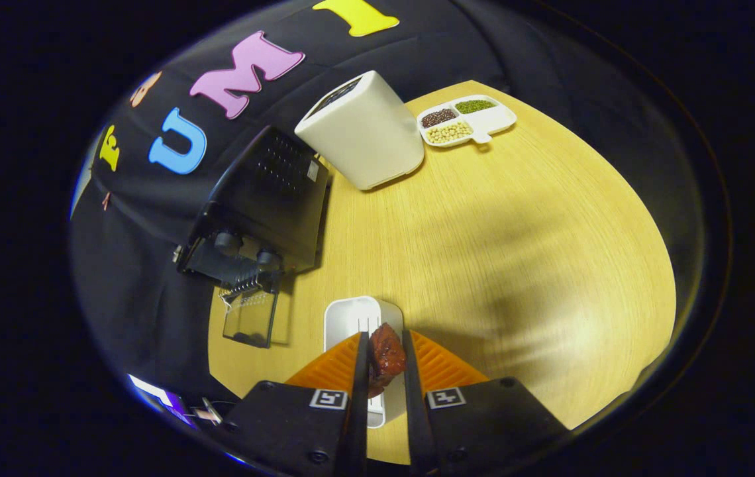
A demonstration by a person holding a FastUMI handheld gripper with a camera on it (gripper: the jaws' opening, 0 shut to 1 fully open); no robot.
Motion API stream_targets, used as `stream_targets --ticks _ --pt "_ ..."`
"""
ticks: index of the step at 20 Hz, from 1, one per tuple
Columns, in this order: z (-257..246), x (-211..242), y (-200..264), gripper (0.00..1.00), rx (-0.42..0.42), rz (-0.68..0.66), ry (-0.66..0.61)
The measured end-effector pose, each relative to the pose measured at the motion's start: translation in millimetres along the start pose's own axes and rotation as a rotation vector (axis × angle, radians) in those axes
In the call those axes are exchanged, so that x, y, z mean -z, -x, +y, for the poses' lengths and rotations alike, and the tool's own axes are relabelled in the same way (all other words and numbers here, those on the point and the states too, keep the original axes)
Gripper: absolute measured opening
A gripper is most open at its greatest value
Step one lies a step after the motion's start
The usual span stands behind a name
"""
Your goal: Open the toaster oven, put the food inside, and close the toaster oven door.
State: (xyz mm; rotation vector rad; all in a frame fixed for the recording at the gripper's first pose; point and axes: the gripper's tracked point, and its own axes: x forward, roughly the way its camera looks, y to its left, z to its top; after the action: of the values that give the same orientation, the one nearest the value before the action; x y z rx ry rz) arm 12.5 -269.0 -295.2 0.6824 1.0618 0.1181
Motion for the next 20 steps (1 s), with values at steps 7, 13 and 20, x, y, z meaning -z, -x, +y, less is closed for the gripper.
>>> stream_targets --ticks 7,13,20 --pt "0.9 -14.6 7.8 0.15 0.008 -0.011 -0.015" --pt "13.9 -33.8 39.4 0.14 0.053 -0.105 0.016" --pt "66.7 -23.2 64.7 0.14 0.079 -0.192 0.012"
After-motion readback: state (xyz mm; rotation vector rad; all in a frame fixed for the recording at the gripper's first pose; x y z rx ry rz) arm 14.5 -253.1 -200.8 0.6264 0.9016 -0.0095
